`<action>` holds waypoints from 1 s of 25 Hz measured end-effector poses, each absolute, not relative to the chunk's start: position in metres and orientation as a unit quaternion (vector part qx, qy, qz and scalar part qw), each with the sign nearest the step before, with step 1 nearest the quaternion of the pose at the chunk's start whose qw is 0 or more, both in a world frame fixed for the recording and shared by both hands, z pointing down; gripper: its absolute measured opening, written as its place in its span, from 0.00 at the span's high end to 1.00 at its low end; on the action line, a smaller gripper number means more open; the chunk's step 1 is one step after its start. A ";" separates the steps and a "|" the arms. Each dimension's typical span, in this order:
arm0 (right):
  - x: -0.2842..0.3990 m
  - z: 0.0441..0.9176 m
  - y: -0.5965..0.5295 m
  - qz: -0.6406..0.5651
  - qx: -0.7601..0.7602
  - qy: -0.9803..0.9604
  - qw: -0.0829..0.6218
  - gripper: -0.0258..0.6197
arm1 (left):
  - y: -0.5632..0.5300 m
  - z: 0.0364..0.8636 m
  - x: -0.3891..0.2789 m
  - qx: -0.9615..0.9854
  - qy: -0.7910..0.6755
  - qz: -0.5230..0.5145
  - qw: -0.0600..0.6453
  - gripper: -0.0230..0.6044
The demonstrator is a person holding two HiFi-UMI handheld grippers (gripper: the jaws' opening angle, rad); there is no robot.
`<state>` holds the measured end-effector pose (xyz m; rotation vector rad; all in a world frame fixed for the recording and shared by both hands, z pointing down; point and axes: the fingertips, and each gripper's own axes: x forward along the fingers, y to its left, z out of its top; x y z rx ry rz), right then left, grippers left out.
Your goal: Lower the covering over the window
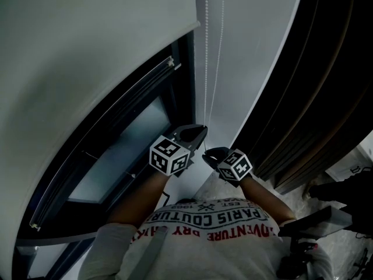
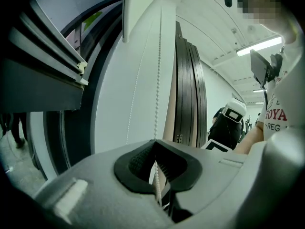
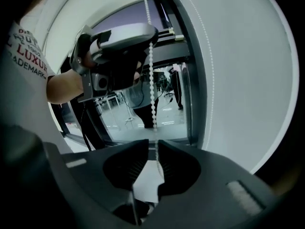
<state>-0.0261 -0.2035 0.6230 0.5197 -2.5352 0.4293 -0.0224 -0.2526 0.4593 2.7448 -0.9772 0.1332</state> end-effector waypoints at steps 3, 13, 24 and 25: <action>-0.020 0.605 -0.211 0.156 0.183 -0.936 0.259 0.79 | -0.254 0.462 -0.026 0.934 -0.335 0.047 0.115 0.95; -0.004 0.422 -0.252 0.067 0.200 -0.968 0.134 0.77 | -0.251 0.462 -0.025 0.933 -0.335 0.057 0.119 0.95; -0.043 0.279 -0.256 -0.031 0.180 -0.982 0.042 0.82 | -0.243 0.460 -0.012 0.938 -0.321 0.071 0.114 0.95; -0.044 0.276 -0.257 -0.030 0.181 -0.982 0.035 0.86 | -0.243 0.460 -0.011 0.938 -0.320 0.069 0.117 0.95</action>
